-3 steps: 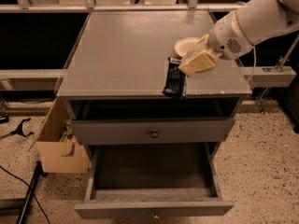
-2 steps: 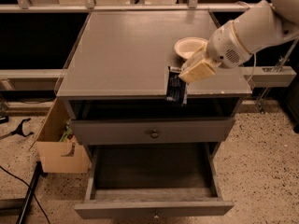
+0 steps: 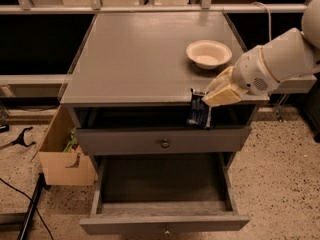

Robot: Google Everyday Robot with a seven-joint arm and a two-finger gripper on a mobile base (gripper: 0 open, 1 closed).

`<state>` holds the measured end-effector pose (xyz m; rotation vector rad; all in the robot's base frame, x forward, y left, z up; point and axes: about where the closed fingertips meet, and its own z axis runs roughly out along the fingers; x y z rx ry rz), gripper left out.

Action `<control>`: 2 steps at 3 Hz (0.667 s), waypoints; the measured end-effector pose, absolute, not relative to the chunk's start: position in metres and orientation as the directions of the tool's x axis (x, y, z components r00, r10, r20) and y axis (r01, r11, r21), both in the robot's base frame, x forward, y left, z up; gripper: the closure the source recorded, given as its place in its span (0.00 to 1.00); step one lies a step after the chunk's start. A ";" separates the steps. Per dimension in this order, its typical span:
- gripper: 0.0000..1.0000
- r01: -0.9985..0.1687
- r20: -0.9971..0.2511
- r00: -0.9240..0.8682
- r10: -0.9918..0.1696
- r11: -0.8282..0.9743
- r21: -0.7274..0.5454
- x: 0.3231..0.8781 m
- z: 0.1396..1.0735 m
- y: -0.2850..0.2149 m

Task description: Place rxbar blueberry into middle drawer

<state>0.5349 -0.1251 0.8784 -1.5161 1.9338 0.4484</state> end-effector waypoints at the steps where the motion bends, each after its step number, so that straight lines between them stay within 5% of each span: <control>1: 1.00 -0.949 -0.667 -0.137 -0.732 0.290 -0.123 0.523 0.855 -0.133; 2: 1.00 -0.949 -0.687 -0.125 -0.716 0.287 -0.127 0.515 0.828 -0.135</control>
Offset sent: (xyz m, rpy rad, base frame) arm -0.0304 -0.0146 -0.0857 0.0683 -0.0443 -0.0016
